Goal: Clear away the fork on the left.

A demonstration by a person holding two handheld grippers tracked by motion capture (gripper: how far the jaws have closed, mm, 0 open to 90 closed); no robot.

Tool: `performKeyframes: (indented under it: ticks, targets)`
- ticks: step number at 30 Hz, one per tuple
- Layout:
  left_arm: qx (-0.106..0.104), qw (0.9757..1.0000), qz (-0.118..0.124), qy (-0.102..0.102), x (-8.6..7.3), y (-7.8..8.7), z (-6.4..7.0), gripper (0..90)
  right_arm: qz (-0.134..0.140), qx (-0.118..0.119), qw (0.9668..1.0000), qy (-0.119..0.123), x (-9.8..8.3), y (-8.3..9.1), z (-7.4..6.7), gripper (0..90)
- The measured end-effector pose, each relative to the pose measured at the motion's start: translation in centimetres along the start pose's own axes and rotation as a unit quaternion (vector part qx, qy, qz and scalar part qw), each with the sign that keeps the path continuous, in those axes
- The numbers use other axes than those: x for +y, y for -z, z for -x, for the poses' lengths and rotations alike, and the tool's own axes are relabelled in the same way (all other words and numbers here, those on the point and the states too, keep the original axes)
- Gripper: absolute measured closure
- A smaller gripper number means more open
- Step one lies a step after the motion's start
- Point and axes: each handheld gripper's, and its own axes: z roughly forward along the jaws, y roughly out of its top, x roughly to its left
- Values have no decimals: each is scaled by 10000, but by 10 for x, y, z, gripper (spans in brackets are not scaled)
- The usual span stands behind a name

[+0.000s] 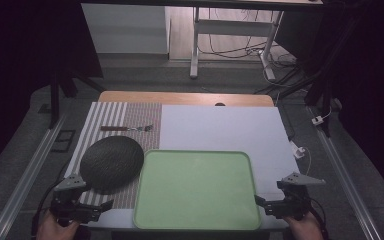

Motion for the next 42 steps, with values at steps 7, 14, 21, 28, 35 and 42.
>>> performKeyframes:
  ticks: [7,14,21,28,35,42]
  targets:
    - [-84,9999,-91,67,1,-2,-2,0,-31,14,10000,-3,0,0,0,6]
    - [-75,9998,-176,36,2,-3,-2,6,-66,51,10000,-35,0,-1,1,7]
    - [-44,9996,-269,102,2,-5,-2,21,-55,58,10000,-30,0,-1,1,7]
    - [-52,9993,-297,228,3,-6,-5,18,-48,67,10000,-32,0,-1,1,7]
    - [52,9992,-90,375,2,-1,-6,0,-78,78,9999,-39,0,-1,1,10]
    - [1,9996,-7,292,5,1,-6,0,-95,95,9999,-58,0,-1,2,10]
